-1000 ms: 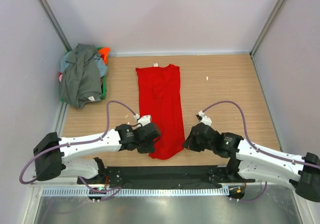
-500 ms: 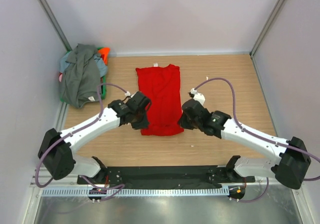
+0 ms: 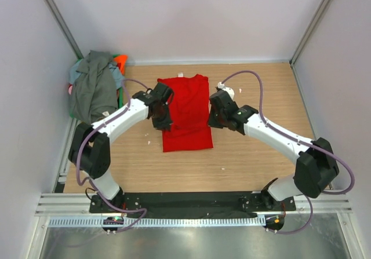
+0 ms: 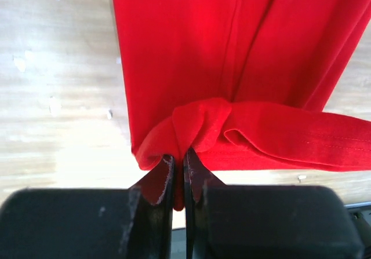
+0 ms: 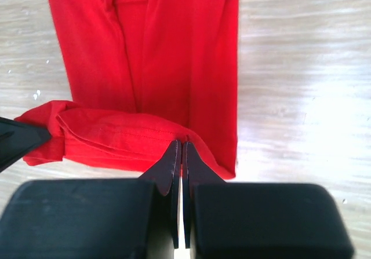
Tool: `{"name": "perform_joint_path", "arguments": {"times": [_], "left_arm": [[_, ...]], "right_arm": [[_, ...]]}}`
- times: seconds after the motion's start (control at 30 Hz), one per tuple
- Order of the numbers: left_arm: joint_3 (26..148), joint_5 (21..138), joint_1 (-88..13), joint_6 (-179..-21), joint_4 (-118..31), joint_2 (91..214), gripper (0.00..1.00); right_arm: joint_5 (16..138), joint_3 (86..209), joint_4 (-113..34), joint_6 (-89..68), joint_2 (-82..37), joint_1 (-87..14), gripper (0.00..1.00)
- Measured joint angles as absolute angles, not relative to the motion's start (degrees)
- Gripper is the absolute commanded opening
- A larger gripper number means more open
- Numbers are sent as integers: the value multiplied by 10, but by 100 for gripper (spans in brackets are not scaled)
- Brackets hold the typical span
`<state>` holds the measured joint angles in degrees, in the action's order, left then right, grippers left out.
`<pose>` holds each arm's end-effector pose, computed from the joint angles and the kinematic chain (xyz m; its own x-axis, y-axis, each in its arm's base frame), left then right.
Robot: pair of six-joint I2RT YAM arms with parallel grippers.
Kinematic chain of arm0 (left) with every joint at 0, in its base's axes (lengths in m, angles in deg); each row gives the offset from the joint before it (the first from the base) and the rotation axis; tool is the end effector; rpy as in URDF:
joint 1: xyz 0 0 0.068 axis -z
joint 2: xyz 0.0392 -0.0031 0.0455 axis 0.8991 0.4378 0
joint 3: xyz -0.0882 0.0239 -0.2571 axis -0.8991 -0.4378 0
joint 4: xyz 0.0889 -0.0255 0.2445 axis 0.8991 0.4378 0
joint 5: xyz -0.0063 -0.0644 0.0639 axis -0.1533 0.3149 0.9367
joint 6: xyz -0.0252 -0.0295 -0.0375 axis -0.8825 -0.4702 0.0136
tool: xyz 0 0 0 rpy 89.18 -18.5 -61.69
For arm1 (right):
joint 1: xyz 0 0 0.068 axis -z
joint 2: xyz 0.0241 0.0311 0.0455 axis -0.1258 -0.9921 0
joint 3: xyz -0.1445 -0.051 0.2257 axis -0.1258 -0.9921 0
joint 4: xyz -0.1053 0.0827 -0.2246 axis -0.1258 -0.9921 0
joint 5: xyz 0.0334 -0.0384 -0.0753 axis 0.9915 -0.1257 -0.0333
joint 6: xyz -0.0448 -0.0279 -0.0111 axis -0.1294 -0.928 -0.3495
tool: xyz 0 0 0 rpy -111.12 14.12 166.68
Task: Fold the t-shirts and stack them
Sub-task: Fold the tshirt
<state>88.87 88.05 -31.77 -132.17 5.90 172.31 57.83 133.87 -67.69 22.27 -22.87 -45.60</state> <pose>0.2830 -0.1785 0.2406 -0.9366 -0.2325 -0.2621 -0.1674 0.9541 -0.2482 0.2430 0.1833 0.2662 -0.7735 0.1803 -0.6076 -0.0152 0.9531 0.3021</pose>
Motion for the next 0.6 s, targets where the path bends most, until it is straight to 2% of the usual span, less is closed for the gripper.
{"name": "perform_joint_path", "arguments": {"times": [0.6], "left_arm": [[1037, 849, -380, -1260, 94, 1866, 1]], "right_arm": [[628, 1464, -664, 135, -385, -381, 2]]}}
